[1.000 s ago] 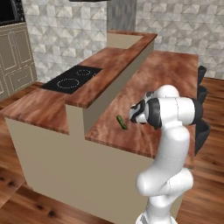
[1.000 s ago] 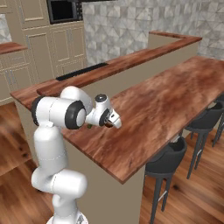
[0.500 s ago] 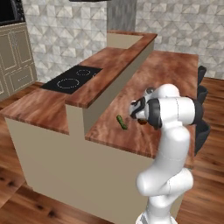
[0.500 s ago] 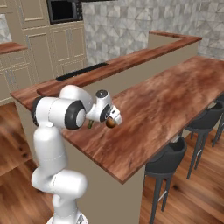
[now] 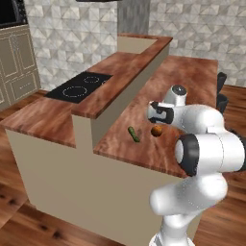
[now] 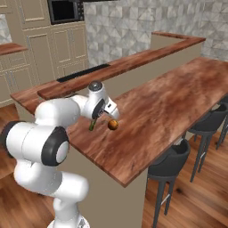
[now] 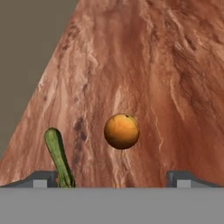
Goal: Open the fridge, remove the orange, squash, and chicken drumstick, and place them on any counter.
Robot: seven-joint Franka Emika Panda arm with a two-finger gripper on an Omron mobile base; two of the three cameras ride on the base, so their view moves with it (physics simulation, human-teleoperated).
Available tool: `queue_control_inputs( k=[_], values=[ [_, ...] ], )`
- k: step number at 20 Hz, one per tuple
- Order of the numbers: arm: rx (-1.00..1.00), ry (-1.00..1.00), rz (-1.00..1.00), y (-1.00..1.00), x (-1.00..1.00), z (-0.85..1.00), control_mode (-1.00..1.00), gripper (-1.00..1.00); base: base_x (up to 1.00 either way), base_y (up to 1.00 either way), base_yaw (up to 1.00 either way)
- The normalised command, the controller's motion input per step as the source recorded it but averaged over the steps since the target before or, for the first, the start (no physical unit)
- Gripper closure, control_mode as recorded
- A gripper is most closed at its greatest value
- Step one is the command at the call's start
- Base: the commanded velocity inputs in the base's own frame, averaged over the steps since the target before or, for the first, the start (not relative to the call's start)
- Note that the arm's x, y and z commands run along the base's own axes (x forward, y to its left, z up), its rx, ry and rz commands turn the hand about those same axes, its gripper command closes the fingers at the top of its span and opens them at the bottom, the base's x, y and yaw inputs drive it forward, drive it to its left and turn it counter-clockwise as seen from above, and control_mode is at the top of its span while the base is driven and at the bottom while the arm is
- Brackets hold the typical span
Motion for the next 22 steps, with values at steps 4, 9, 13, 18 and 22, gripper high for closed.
queue_control_inputs(
  k=[4,9,13,18,22],
  values=[
    [0.00,0.12,0.24,0.32,-1.00,1.00,-1.00,-1.00,0.00,0.00,0.00],
    [0.00,0.26,0.18,0.40,-1.00,1.00,-1.00,-1.00,0.00,0.00,0.00],
    [0.00,0.24,0.07,0.40,-1.00,0.70,-1.00,-1.00,0.00,0.00,0.00],
    [-0.03,0.12,0.00,0.34,-0.86,0.03,-1.00,-1.00,0.00,0.00,0.00],
    [-0.01,0.00,0.00,0.16,-0.34,0.00,1.00,-1.00,-0.41,0.22,0.16]
  ],
)
